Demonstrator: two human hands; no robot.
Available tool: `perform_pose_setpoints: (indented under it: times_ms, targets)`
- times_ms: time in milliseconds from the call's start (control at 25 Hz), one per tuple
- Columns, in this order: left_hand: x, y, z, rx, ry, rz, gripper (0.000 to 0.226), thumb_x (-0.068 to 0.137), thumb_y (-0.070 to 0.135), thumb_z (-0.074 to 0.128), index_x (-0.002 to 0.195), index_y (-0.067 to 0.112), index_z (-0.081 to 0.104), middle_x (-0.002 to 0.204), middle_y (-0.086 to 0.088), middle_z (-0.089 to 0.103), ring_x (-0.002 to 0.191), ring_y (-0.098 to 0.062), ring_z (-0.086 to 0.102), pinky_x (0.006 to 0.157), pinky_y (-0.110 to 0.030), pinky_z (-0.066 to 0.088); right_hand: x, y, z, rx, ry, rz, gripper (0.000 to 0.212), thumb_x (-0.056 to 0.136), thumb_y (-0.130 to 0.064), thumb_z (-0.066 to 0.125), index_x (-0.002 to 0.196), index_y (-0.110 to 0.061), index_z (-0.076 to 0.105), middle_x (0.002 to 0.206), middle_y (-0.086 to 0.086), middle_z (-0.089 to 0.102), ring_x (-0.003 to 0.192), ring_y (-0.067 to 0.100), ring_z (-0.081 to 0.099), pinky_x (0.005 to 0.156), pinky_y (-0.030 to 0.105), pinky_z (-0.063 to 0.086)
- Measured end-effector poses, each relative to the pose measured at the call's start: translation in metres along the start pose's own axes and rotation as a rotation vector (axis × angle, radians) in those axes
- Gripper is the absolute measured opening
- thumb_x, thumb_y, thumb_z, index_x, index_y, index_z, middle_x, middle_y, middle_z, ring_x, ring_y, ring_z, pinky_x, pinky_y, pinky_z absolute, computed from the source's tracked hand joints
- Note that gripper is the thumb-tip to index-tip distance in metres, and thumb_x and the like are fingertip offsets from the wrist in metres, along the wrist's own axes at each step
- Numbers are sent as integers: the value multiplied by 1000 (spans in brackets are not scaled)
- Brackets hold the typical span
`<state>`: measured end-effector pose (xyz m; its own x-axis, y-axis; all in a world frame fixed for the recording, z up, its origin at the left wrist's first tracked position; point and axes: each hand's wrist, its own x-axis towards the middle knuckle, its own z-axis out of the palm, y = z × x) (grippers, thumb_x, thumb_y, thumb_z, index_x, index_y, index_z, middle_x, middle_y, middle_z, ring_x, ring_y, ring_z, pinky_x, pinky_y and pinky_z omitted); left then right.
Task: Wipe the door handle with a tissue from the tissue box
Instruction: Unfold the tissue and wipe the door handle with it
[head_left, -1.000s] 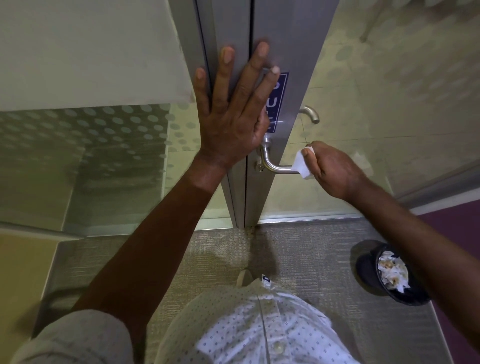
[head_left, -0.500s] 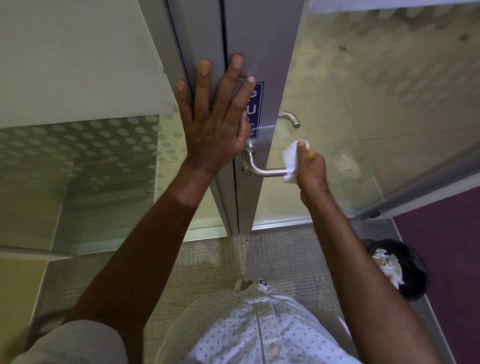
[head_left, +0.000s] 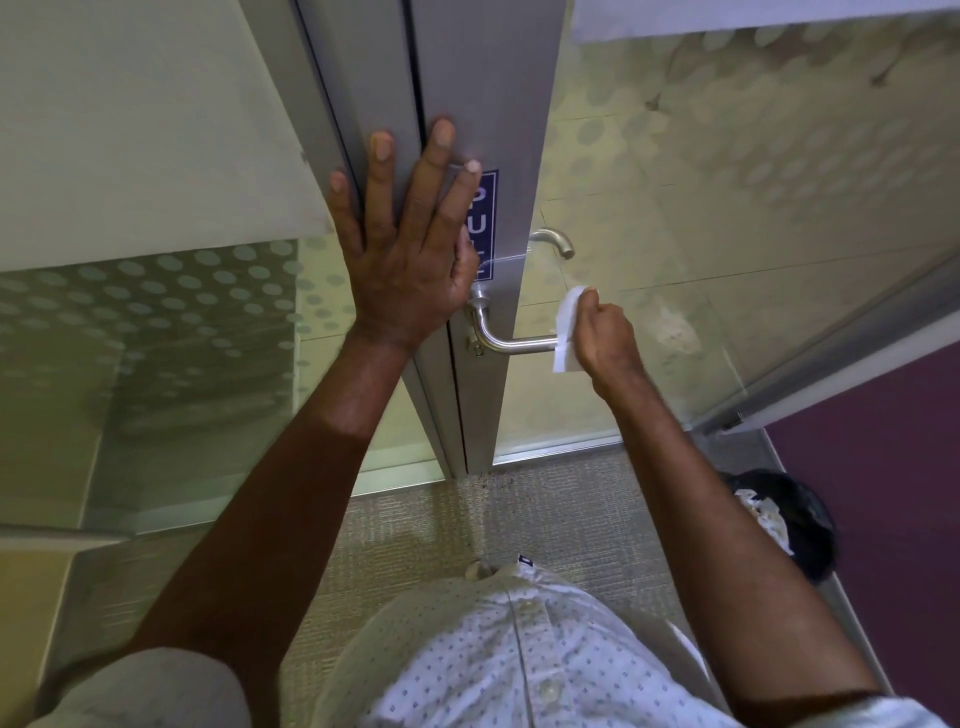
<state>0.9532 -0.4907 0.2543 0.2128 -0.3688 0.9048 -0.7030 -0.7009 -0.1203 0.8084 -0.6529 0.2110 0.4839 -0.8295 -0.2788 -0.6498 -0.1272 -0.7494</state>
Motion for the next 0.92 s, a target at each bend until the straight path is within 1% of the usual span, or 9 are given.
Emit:
perform_pose_setpoints:
  times_ms: [80,200,360,440,520,600,680,760,920]
  targets:
    - [0,0,1,17,-1,11,56,96,28,65,149,23,49,153,-10,53,141,-43,31,128,-50,-10,2,1,-1,-39,-38,2,56,108,-34,22,121,5,60,128,28,63,116,40,59,94,40,45]
    - [0,0,2,14,8,17,57,96,28,65,150,24,46,153,-10,53,141,-43,31,128,-50,-9,1,6,-2,-159,-30,-94,39,108,-16,21,130,3,47,127,32,60,115,47,58,80,37,35]
    - [1,-1,2,-12,17,27,56,97,27,64,149,24,46,153,-10,54,141,-43,31,128,-50,-9,-7,26,-3,-164,39,-217,52,110,-32,20,102,0,60,103,26,68,99,42,64,75,35,38]
    - [1,1,1,-32,0,24,55,98,27,63,150,25,45,154,-11,53,142,-44,30,127,-50,-11,-11,38,-4,25,0,-240,57,109,-44,20,92,-10,62,89,10,68,91,32,65,81,39,47]
    - [1,8,-5,-83,-44,-20,56,96,26,65,149,24,46,155,-12,51,143,-45,27,127,-55,-7,-10,48,-9,101,-67,-226,44,108,-46,25,103,-18,59,87,-6,60,92,20,60,97,43,42]
    - [1,20,-12,-128,-101,-84,56,93,27,68,146,23,53,157,-14,48,144,-47,25,122,-70,8,-7,54,-19,164,-141,-136,27,106,-37,34,106,-20,55,87,-8,54,85,13,51,88,35,36]
    - [1,35,-17,-165,-158,-137,57,90,29,70,145,22,57,158,-17,44,145,-48,23,115,-77,16,-6,60,-33,309,-246,-79,16,104,-20,42,105,-19,58,87,-2,57,72,14,52,68,30,44]
    - [-1,53,-20,-198,-194,-160,60,89,30,71,146,23,54,160,-19,41,146,-48,23,115,-77,15,-5,71,-48,429,-279,-59,20,102,-6,49,108,-12,67,90,8,66,66,22,62,57,32,55]
    - [-8,109,-17,-291,-282,-96,58,88,28,70,144,23,55,165,-14,35,152,-45,25,118,-73,13,6,103,-86,594,-180,54,27,91,9,60,90,-12,77,83,7,75,65,26,73,70,35,63]
